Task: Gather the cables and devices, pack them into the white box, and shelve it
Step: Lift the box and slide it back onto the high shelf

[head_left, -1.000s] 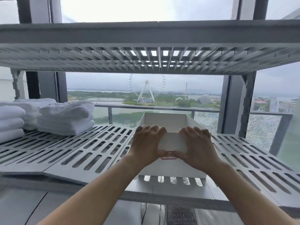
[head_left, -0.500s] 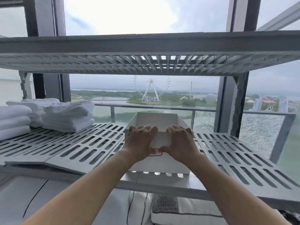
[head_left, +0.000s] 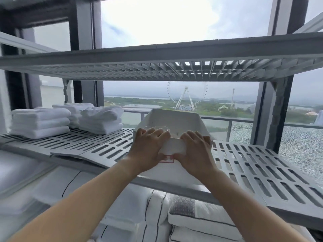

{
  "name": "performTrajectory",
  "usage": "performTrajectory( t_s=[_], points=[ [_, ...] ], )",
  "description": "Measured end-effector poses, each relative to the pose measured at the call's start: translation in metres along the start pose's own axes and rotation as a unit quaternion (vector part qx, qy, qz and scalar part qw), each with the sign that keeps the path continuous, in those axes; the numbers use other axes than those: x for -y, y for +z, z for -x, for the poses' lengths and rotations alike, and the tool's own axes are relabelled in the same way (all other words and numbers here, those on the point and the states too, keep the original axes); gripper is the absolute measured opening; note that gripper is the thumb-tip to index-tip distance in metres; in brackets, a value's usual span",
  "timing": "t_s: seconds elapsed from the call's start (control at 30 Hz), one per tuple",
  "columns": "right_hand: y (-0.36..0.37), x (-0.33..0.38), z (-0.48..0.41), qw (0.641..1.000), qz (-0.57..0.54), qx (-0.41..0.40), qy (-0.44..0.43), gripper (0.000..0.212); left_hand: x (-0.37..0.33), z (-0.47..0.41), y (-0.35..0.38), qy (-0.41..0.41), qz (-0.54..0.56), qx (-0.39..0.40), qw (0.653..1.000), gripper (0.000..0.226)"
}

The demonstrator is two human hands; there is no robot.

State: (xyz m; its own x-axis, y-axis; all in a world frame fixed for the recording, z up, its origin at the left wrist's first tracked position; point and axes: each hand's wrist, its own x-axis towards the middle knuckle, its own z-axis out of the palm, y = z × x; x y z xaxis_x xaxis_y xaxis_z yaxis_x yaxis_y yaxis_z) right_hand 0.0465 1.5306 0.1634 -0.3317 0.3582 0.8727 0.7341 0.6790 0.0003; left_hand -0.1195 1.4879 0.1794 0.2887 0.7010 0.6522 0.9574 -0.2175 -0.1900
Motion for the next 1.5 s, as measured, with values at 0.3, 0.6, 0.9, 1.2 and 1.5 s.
performTrajectory(
  t_s=[0.3, 0.6, 0.9, 1.2, 1.5],
  points=[
    [0.009, 0.053, -0.009, 0.996, -0.057, 0.003, -0.067, 0.039, 0.03, 0.054, -0.035, -0.05, -0.049, -0.004, 0.998, 0.053],
    [0.043, 0.144, -0.029, 0.985, -0.129, 0.0, -0.118, 0.041, 0.094, 0.12, -0.071, -0.116, -0.102, -0.004, 0.988, 0.054],
    [0.096, 0.299, -0.056, 0.971, -0.187, -0.001, -0.147, 0.044, 0.202, 0.218, -0.135, -0.159, -0.148, -0.013, 0.976, 0.054],
    [0.131, 0.46, -0.095, 0.951, -0.255, -0.042, -0.172, 0.042, 0.315, 0.306, -0.211, -0.188, -0.202, -0.006, 0.961, 0.05],
    [0.153, 0.555, -0.146, 0.941, -0.272, -0.091, -0.181, 0.044, 0.393, 0.337, -0.258, -0.174, -0.264, -0.068, 0.946, 0.047]
  ],
)
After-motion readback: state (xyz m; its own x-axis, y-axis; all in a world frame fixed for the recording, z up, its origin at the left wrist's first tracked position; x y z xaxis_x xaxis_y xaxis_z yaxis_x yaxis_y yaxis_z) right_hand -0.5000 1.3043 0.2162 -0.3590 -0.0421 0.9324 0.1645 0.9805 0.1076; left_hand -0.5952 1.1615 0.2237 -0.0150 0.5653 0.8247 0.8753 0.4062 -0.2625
